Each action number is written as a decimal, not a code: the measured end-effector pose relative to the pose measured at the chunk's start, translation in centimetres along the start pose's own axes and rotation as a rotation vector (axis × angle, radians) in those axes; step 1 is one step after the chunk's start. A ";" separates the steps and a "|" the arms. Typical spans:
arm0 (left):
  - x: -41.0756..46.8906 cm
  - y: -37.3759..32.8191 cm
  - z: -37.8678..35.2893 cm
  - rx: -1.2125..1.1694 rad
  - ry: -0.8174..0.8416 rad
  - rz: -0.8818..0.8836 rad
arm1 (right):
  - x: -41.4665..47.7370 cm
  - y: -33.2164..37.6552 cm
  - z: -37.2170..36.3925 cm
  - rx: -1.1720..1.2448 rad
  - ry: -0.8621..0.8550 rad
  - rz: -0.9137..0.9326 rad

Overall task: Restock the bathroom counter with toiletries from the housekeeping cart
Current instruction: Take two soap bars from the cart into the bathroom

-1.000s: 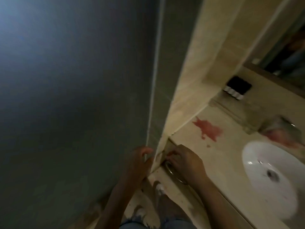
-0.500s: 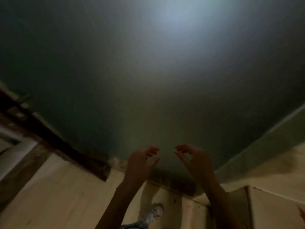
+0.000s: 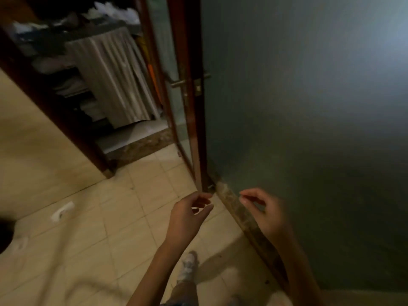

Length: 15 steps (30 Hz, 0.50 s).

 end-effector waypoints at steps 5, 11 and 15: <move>0.2 2.4 5.0 -0.035 -0.063 0.019 | 2.0 4.1 -5.0 -0.048 0.087 -0.006; 1.5 7.6 17.2 -0.007 -0.202 0.052 | 6.1 11.6 -15.0 -0.114 0.123 0.178; 1.1 12.2 25.6 0.058 -0.295 0.109 | 7.8 16.6 -24.7 -0.192 0.223 0.329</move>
Point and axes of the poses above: each hand's wrist, its own x-axis towards the middle knuckle, its own z-axis out of the back of the hand, y = z × x, the point moved 3 cm from there along x, towards the middle knuckle, and after that the axes turned 9 degrees about -z, right-handed, at the moved point
